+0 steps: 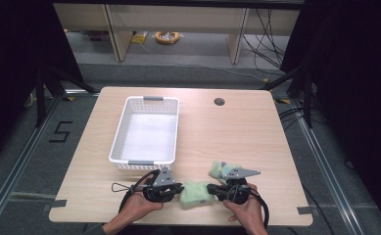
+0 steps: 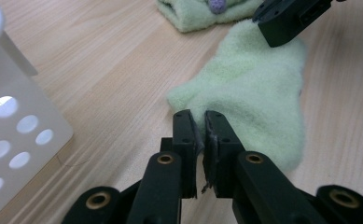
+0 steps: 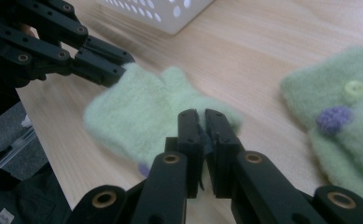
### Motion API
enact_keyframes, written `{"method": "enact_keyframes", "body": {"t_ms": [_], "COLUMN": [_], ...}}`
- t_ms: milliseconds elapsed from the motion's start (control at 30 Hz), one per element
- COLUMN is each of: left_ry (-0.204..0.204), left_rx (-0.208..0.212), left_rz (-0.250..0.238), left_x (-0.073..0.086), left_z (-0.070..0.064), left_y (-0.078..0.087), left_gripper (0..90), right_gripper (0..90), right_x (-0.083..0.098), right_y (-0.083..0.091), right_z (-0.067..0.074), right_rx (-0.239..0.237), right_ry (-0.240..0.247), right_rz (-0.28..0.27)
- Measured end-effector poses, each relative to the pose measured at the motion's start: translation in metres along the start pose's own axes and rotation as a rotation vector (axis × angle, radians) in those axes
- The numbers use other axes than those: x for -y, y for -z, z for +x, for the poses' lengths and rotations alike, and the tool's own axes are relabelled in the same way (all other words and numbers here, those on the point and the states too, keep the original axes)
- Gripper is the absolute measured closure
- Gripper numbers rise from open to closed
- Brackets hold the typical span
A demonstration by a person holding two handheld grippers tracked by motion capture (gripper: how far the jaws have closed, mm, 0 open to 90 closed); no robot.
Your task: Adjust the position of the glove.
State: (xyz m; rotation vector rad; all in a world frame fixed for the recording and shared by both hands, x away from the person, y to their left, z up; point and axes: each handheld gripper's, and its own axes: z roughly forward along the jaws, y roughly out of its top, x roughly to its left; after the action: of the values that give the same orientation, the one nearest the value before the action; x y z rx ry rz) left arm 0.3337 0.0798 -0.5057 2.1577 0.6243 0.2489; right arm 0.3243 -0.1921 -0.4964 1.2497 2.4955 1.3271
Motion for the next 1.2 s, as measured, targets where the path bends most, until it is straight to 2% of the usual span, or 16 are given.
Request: {"method": "enact_keyframes", "body": {"t_ms": [33, 100, 133, 200, 267, 400, 500, 533, 667, 767, 833, 867, 1000, 1133, 1167, 1200], "left_ry": [0.007, 0.024, -0.007, 0.001, -0.022, -0.001, -0.016, 0.006, -0.008, 0.020, -0.009, 0.026, 0.002, 0.034, 0.047, 0.043], "left_rx": [-0.001, -0.001, -0.005, -0.004, -0.011, -0.026, -0.021, -0.030, -0.023, -0.027, -0.042, -0.048, -0.063, -0.059, -0.058, -0.055], "left_rz": [0.002, -0.002, 0.010, 0.007, 0.032, 0.031, 0.027, 0.026, 0.030, 0.033, 0.043, 0.031, 0.051, 0.036, 0.031, 0.029], "left_x": [0.000, 0.001, 0.001, 0.002, 0.003, 0.003, 0.003, 0.004, 0.004, 0.005, 0.005, 0.006, 0.005, 0.004, 0.004, 0.003], "left_z": [0.000, -0.001, 0.001, 0.000, 0.002, 0.001, 0.002, 0.002, 0.003, 0.002, 0.006, 0.004, 0.003, -0.001, -0.002, -0.002], "left_y": [0.000, -0.001, 0.000, -0.002, -0.002, -0.003, -0.004, -0.005, -0.004, -0.003, 0.001, 0.001, 0.014, 0.027, 0.029, 0.031], "left_gripper": [82.9, 82.9, 82.9, 82.8, 82.8, 82.6, 82.5, 82.5, 81.8, 77.9, 75.3, 73.3, 61.2, 53.0, 51.1, 48.8], "right_gripper": [85.1, 84.8, 84.7, 84.6, 84.4, 83.8, 83.6, 83.6, 82.3, 80.5, 72.8, 70.3, 63.3, 60.0, 59.5, 59.5], "right_x": [0.002, 0.003, 0.004, 0.005, 0.006, 0.005, 0.004, 0.004, 0.003, 0.004, 0.004, 0.004, -0.004, -0.015, -0.017, -0.019], "right_y": [-0.002, -0.002, -0.003, -0.004, -0.004, -0.005, -0.006, -0.006, -0.009, -0.008, -0.007, -0.006, 0.003, 0.022, 0.027, 0.031], "right_z": [0.001, -0.001, -0.002, -0.003, -0.003, -0.004, -0.003, -0.003, -0.002, -0.002, -0.001, -0.001, 0.000, -0.007, -0.011, -0.014], "right_rx": [-0.007, 0.004, 0.005, 0.018, 0.036, 0.033, 0.039, 0.039, 0.033, 0.039, 0.054, 0.054, 0.044, 0.125, 0.170, 0.182], "right_ry": [-0.023, -0.013, -0.011, 0.003, 0.005, 0.008, 0.009, 0.009, 0.015, 0.017, 0.008, 0.013, 0.045, 0.095, 0.107, 0.095], "right_rz": [-0.002, 0.013, 0.020, 0.032, 0.041, 0.041, 0.040, 0.040, 0.044, 0.051, 0.053, 0.054, 0.032, -0.015, -0.015, -0.003]}}
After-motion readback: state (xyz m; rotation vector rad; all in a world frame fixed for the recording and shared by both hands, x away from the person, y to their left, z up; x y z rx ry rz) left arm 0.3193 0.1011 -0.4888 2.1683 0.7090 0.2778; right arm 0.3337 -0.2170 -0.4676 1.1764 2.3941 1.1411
